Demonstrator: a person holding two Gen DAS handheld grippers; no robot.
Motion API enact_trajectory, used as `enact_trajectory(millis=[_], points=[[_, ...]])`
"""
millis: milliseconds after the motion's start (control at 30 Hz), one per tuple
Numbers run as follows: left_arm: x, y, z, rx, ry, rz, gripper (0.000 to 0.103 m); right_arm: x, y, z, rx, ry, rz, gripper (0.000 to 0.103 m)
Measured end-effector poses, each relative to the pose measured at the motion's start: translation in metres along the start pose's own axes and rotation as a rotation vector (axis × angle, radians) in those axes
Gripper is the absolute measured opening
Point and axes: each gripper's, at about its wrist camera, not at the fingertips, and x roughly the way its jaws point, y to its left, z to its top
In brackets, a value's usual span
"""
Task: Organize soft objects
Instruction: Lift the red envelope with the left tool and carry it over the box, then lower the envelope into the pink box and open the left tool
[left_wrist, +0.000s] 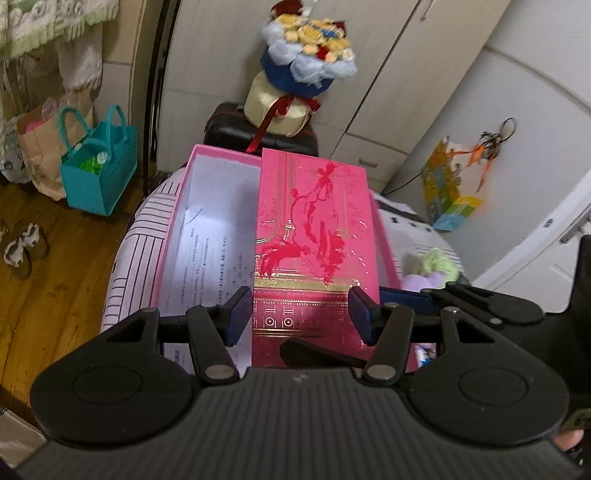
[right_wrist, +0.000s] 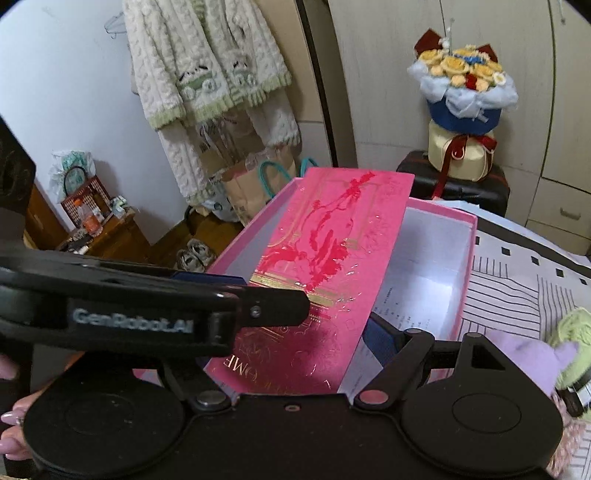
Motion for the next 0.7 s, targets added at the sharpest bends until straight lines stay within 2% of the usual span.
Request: enact_trajectory(millis=[167, 367, 533, 633, 700], points=[[0.025, 0.017, 0.007, -0.043, 0.043, 0.013, 0.055, 0.025, -0.007, 0.007, 0.0, 0.045, 0.0, 0.085], [0.03, 0.024, 0.005, -0.035, 0.061, 0.028, 0.055, 0.04, -0.01, 0.007, -0.003, 0.092, 0.012, 0.085], [0.031, 0.025, 0.005, -0.02, 0.033, 0.065, 0.055, 0.053, -0.01, 0.01, -0.016, 0.116, 0.01, 0.085], [0.031, 0.024, 0.005, -0.007, 0.007, 0.1, 0.06, 0.063, -0.01, 0.011, -0.034, 0.138, 0.01, 0.084], [0.028, 0.022, 0.004, 0.008, -0.009, 0.123, 0.064, 0.065, -0.007, 0.01, -0.062, 0.14, -0.027, 0.084]])
